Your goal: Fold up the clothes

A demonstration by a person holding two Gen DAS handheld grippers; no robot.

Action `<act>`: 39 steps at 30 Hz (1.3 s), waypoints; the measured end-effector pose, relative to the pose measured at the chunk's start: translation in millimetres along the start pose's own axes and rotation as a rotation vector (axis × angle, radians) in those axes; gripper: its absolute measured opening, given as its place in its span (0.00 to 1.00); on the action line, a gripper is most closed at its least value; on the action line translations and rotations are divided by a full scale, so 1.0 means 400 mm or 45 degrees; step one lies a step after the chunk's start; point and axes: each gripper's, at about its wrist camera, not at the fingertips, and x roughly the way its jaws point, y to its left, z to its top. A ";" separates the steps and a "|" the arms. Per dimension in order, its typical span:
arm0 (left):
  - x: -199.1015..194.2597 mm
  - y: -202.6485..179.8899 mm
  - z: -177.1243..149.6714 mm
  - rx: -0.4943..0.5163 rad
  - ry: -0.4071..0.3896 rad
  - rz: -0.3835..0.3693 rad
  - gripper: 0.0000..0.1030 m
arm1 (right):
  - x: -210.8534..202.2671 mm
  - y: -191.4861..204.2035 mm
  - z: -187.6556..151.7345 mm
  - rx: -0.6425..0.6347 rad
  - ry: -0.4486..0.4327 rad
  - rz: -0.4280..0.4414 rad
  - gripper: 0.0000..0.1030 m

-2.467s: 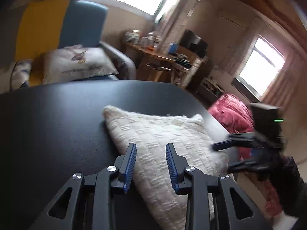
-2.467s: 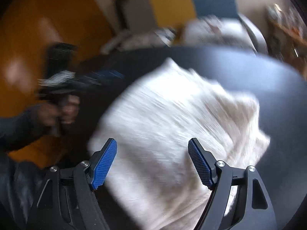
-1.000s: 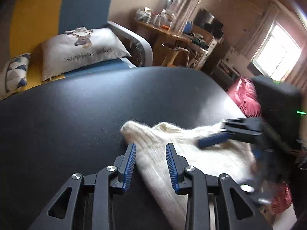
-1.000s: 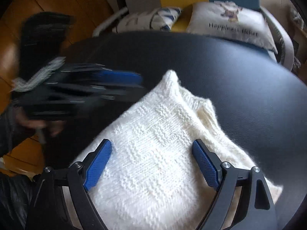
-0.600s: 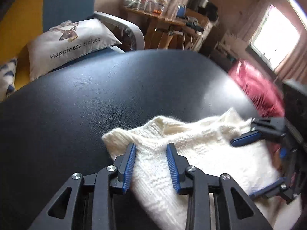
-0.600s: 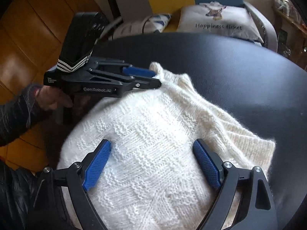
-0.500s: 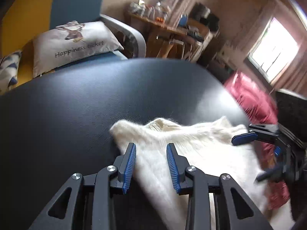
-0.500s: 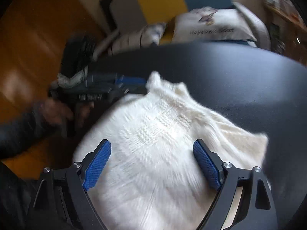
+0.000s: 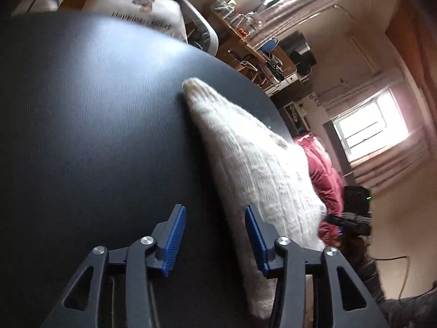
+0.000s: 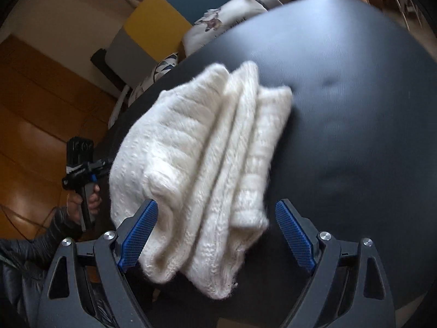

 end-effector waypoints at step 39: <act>-0.066 -0.131 -0.119 0.157 -0.233 0.066 0.28 | 0.143 0.078 0.002 -0.069 0.016 0.044 0.85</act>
